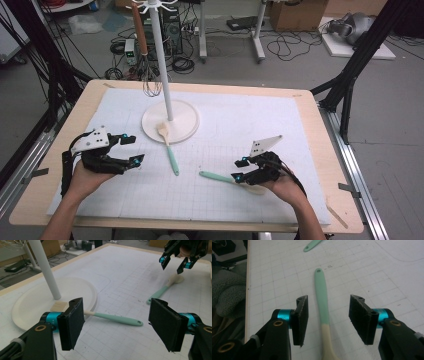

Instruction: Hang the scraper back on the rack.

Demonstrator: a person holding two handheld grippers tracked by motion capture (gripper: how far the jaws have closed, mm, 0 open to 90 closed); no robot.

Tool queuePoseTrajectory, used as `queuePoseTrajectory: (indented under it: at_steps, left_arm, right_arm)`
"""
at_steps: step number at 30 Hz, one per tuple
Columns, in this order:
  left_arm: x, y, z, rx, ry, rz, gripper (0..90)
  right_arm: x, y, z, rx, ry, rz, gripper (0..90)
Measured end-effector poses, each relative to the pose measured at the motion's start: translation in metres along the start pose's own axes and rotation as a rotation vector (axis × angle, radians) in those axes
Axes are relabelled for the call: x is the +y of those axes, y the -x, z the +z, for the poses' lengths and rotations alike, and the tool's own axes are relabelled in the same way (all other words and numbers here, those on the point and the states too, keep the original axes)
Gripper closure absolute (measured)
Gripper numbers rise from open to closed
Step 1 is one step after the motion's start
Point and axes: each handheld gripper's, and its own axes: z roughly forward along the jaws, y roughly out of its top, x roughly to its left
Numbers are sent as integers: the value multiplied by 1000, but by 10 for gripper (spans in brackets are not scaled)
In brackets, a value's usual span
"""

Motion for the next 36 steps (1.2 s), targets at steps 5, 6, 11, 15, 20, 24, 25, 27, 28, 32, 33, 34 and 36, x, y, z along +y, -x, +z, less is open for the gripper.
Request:
queuePoseTrajectory:
  at_steps: [5,6,11,15,20,24,25,27,28,32,33,34,36]
  left_arm:
    - [0,0,0,1,0,0,288]
    - [0,0,-1,1,3,-1,288]
    - [-1,-1,-3,6,1,-1,288]
    - [-1,-2,-4,10,1,-2,288]
    - [-1,-2,-4,14,-2,-1,288]
    - [-1,-2,-4,14,-1,-2,288]
    - [-1,-2,-4,13,-1,-3,288]
    - [-1,-2,-3,11,0,-6,288]
    - [-1,-1,-3,11,1,-7,287]
    - [-1,-1,-3,9,-4,-3,287]
    - [-1,-1,-3,9,-4,-3,287]
    - [-1,-1,-3,10,-3,-3,288]
    - [-1,-1,-3,10,0,-6,287]
  right_arm:
    - [1,-1,-2,-4,-3,-8,490]
    - [1,-2,-2,-8,-3,-10,490]
    - [2,-2,1,-4,-21,-23,490]
    - [2,-2,6,-5,-40,-36,491]
    - [2,-2,11,1,-65,-51,492]
    - [2,-3,15,2,-87,-60,498]
    - [2,-3,16,3,-94,-66,500]
    - [1,-5,19,3,-110,-68,504]
    - [2,-5,19,3,-115,-74,506]
    - [1,-6,23,4,-125,-78,516]
    - [1,-6,24,3,-130,-82,518]
    - [1,-7,25,2,-135,-82,520]
    - [1,-7,27,-1,-147,-91,524]
